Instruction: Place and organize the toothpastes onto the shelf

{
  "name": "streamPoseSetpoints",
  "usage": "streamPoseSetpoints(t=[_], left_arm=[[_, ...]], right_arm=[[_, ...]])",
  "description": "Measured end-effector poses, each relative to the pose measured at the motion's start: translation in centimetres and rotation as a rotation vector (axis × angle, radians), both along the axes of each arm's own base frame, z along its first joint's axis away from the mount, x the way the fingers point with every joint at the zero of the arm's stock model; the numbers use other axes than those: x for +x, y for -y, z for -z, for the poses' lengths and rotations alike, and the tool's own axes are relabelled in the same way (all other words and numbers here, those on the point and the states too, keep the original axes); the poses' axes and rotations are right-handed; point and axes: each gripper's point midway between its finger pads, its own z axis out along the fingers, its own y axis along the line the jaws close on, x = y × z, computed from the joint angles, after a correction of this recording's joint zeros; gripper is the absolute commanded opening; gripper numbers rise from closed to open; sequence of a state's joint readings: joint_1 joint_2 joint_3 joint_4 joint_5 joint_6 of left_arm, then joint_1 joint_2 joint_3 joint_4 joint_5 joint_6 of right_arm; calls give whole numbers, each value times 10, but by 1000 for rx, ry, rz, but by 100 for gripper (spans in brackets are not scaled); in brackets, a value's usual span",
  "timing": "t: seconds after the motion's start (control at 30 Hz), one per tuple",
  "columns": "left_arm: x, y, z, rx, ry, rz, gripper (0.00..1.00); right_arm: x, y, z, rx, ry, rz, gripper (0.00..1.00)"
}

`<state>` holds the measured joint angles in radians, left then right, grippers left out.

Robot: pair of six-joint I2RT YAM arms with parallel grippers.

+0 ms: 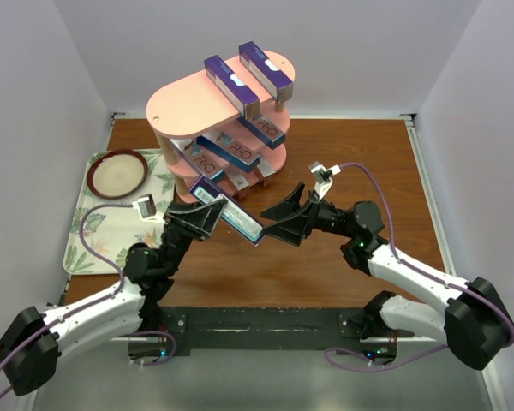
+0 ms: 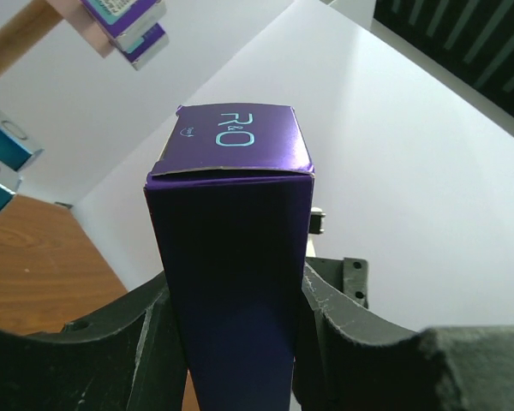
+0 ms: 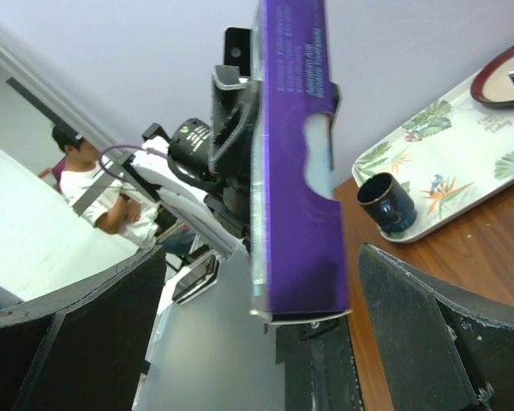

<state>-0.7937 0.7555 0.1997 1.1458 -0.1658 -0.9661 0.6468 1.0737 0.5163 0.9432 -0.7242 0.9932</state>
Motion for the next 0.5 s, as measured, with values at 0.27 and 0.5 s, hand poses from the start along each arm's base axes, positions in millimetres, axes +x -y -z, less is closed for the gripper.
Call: streamPoseSetpoints(t=[0.27, 0.5], left_arm=[[-10, -4, -18, -69, 51, 33, 38], [-8, -1, -16, -67, 50, 35, 38]], right_arm=[[9, -3, 12, -40, -11, 53, 95], [-11, -23, 19, -60, -12, -13, 86]])
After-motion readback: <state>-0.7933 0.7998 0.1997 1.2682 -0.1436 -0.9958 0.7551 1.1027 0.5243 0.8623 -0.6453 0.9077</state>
